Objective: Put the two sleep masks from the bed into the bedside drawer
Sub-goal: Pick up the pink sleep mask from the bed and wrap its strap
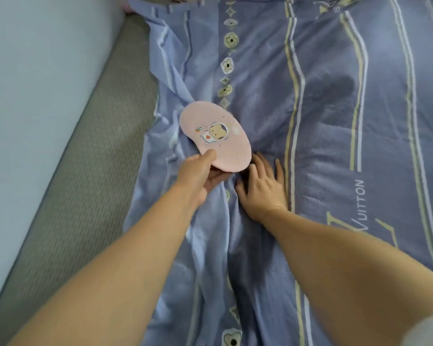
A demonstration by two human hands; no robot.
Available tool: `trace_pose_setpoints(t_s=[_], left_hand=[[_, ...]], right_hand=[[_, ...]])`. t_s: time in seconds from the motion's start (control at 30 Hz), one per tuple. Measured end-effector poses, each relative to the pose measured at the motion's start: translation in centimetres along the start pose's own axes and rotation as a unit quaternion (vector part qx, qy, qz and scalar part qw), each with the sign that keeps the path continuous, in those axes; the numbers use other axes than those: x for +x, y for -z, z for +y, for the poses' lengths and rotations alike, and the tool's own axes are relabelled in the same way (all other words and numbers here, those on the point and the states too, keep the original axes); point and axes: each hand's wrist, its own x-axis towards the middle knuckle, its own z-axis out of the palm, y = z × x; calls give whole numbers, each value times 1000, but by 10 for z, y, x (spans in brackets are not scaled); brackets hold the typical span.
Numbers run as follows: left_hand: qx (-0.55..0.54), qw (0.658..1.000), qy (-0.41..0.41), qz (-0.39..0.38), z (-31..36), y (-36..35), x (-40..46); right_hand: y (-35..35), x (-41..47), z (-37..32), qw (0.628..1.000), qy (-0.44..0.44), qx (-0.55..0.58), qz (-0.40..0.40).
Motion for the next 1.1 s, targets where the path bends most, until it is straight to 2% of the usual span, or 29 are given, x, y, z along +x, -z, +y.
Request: trace_pose_setpoints(t_s=[0.1, 0.17, 0.27, 0.33, 0.43, 0.5, 0.57, 0.67, 0.8, 0.9, 0.97, 1.1], left_hand=[[47, 998, 33, -9, -31, 39, -59], [69, 995, 67, 4, -50, 70, -96], [91, 985, 112, 93, -71, 102, -150], [109, 983, 91, 118, -79, 109, -194], [144, 988, 28, 46, -77, 103, -275], [121, 992, -2, -36, -69, 99, -335], [83, 993, -26, -83, -64, 98, -378], [48, 989, -87, -107, -57, 108, -460], [2, 983, -161, -92, -58, 135, -551], [-46, 978, -195, -61, -68, 157, -610], [-50, 974, -211, -57, -77, 166, -648], [45, 973, -208, -86, -106, 177, -721]], right_hand=[[7, -1, 0, 1000, -4, -4, -27], [19, -11, -6, 997, -25, 32, -66], [57, -54, -27, 965, -94, 197, -148], [92, -100, -50, 939, -112, 279, -166], [152, -172, -92, 925, -52, 318, -200], [194, -218, -120, 899, -2, 358, -251], [225, -248, -141, 881, 29, 378, -282], [278, -300, -171, 863, 101, 387, -309], [332, -356, -201, 842, 175, 359, -363], [360, -397, -217, 818, 213, 385, -371], [372, -424, -227, 820, 220, 403, -341], [389, -484, -248, 825, 216, 444, -275]])
